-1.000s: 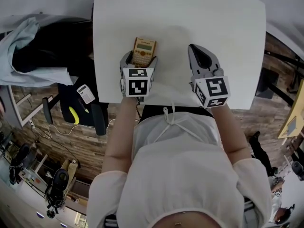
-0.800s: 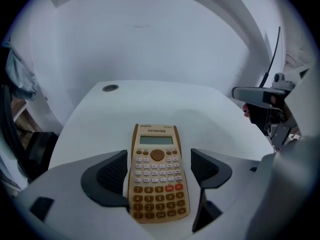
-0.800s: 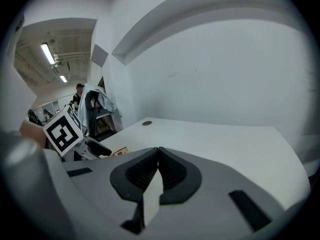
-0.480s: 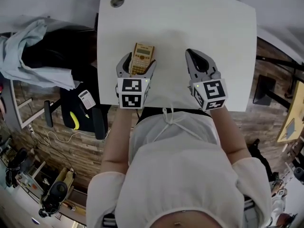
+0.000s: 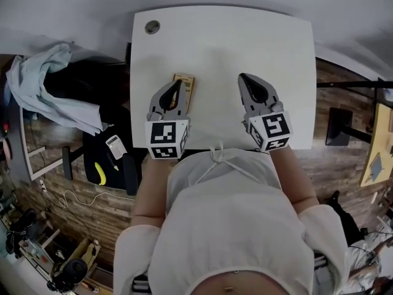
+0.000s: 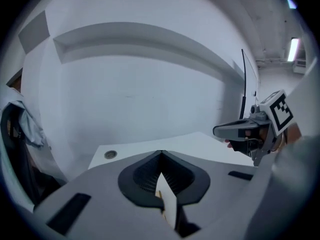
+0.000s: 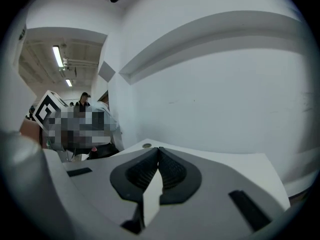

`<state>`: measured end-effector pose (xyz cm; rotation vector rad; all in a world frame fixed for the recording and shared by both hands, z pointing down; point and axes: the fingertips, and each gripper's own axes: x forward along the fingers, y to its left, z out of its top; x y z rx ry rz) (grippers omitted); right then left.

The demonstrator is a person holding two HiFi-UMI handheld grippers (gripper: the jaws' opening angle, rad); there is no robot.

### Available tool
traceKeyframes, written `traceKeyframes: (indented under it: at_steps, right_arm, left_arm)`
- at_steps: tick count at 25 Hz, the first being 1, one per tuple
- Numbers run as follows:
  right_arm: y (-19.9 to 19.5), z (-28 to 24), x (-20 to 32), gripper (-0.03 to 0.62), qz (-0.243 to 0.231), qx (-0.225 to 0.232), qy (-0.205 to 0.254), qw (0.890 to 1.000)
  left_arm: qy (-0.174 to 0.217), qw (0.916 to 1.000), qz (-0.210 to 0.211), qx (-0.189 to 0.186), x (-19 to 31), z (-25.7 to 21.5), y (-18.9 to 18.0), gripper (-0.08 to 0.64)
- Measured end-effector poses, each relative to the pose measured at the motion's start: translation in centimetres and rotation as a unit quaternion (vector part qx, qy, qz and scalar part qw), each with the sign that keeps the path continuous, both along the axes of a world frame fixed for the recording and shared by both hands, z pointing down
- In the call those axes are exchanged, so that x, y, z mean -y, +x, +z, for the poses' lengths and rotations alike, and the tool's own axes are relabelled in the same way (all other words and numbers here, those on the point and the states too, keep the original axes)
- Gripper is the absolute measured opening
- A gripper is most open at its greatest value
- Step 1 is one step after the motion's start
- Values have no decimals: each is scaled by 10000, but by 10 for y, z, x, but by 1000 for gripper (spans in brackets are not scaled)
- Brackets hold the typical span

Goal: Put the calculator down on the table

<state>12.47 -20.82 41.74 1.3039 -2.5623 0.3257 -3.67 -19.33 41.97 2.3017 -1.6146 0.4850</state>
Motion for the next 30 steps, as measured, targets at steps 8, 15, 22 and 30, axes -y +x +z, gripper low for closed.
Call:
traceKeyframes:
  at_steps: [8, 15, 22, 30]
  right_arm:
    - [19, -57, -8, 3, 123, 132, 752, 9970]
    - [39, -109, -14, 3, 356, 545, 1281, 9896]
    - [47, -116, -18, 2, 406, 348, 1399, 9887]
    - [43, -113, -21, 2, 349, 216, 1346, 9901]
  left_arm:
    - [1016, 9926, 571, -337, -5, -80, 20, 17]
    - [1616, 9814, 858, -578, -16, -141, 24, 17]
    - [1755, 9785, 859, -654, -22, -152, 20, 17]
    - [1738, 9782, 850, -752, -24, -153, 22, 17]
